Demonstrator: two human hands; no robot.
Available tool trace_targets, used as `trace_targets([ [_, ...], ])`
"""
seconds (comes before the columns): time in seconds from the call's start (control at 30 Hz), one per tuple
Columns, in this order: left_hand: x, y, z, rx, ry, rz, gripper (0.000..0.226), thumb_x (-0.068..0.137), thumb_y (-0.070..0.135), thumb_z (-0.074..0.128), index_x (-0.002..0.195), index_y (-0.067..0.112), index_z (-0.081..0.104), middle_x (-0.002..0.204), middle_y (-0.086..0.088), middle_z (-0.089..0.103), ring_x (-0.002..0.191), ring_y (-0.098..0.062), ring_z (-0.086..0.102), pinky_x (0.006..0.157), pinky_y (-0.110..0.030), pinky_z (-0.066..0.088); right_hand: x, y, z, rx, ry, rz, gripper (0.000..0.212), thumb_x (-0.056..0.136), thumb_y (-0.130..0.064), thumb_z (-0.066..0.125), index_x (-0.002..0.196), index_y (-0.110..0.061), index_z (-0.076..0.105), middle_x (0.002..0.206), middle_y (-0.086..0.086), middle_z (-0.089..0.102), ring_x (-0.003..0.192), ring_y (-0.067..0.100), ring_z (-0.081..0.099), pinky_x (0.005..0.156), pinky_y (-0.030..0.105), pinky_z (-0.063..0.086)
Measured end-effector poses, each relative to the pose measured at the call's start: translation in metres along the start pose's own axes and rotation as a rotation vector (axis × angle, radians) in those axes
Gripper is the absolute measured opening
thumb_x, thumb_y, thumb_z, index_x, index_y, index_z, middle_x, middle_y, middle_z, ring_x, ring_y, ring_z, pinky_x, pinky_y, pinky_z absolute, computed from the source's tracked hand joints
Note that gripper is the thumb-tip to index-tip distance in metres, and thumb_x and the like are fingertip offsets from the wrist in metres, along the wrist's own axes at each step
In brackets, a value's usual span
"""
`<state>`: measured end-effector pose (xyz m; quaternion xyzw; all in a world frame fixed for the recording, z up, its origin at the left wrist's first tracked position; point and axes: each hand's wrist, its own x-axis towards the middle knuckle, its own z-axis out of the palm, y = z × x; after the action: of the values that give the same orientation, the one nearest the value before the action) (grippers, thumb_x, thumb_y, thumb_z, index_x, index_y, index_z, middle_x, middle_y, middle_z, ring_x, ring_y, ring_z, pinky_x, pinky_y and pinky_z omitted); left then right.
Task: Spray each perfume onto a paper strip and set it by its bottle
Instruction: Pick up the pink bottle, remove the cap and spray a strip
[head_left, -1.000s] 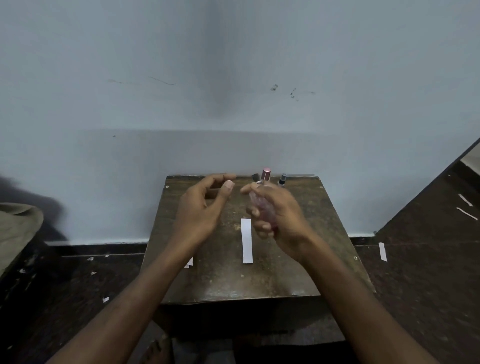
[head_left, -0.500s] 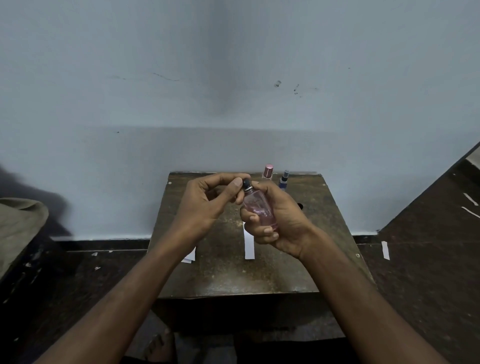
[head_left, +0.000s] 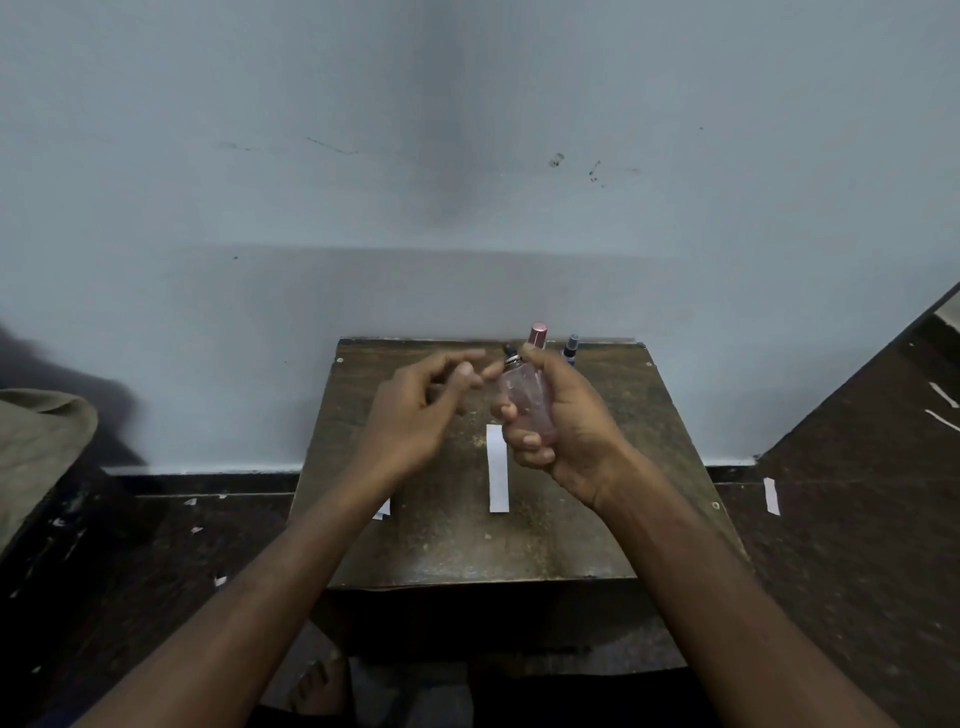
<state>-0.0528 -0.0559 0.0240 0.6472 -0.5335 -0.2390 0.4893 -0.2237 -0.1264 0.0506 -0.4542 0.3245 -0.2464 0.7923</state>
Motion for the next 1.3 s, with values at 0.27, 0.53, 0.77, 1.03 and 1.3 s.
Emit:
trace_targets([
  [0.27, -0.013, -0.021, 0.029, 0.821, -0.292, 0.091, 0.047, 0.102, 0.053, 0.052, 0.145, 0.035, 0.048, 0.132, 0.001, 0.048, 0.122, -0.022, 0.052, 0.084, -0.04, 0.056, 0.009, 0.002, -0.006, 0.097, 0.241, -0.16, 0.031, 0.11, -0.029, 0.039, 0.132, -0.027, 0.061, 0.076, 0.008, 0.06, 0.047, 0.014, 0.041, 0.044, 0.019, 0.027],
  [0.53, -0.01, -0.019, 0.039, 0.959, -0.276, 0.105, 0.044, 0.102, 0.051, 0.054, 0.137, 0.024, 0.05, 0.135, -0.002, 0.046, 0.12, -0.023, 0.052, 0.072, -0.034, 0.042, 0.007, -0.004, 0.0, 0.265, 0.001, -0.302, 0.038, 0.111, -0.028, 0.044, 0.147, -0.023, 0.053, 0.081, 0.011, 0.06, 0.043, 0.011, 0.04, 0.038, 0.018, 0.029],
  [0.77, -0.008, -0.02, 0.03, 0.659, -0.227, 0.114, 0.017, 0.095, 0.033, 0.069, 0.1, 0.02, 0.058, 0.099, 0.005, 0.063, 0.094, -0.021, 0.063, 0.074, -0.042, 0.055, 0.004, -0.007, 0.005, 0.318, -0.134, -0.287, 0.033, 0.111, -0.028, 0.039, 0.142, -0.028, 0.052, 0.088, 0.011, 0.064, 0.039, 0.008, 0.037, 0.038, 0.015, 0.023],
  [1.03, 0.0, -0.001, 0.005, 0.447, -0.151, 0.075, 0.015, 0.097, 0.02, 0.074, 0.112, 0.019, 0.076, 0.096, 0.007, 0.075, 0.08, 0.002, 0.067, 0.07, -0.008, 0.052, -0.002, -0.001, 0.015, -0.069, 0.13, -0.359, 0.031, 0.112, -0.025, 0.039, 0.138, -0.034, 0.054, 0.083, 0.009, 0.06, 0.047, 0.014, 0.039, 0.042, 0.019, 0.024],
  [1.3, -0.035, 0.02, -0.043, -0.231, 0.434, -0.216, 0.009, 0.096, 0.02, 0.078, 0.099, 0.012, 0.078, 0.083, -0.003, 0.081, 0.082, -0.014, 0.081, 0.081, -0.035, 0.066, -0.034, 0.01, 0.036, -0.633, 0.478, -0.705, 0.027, 0.112, -0.042, 0.047, 0.138, -0.04, 0.053, 0.086, 0.003, 0.07, 0.055, 0.018, 0.068, 0.048, 0.034, 0.055],
])
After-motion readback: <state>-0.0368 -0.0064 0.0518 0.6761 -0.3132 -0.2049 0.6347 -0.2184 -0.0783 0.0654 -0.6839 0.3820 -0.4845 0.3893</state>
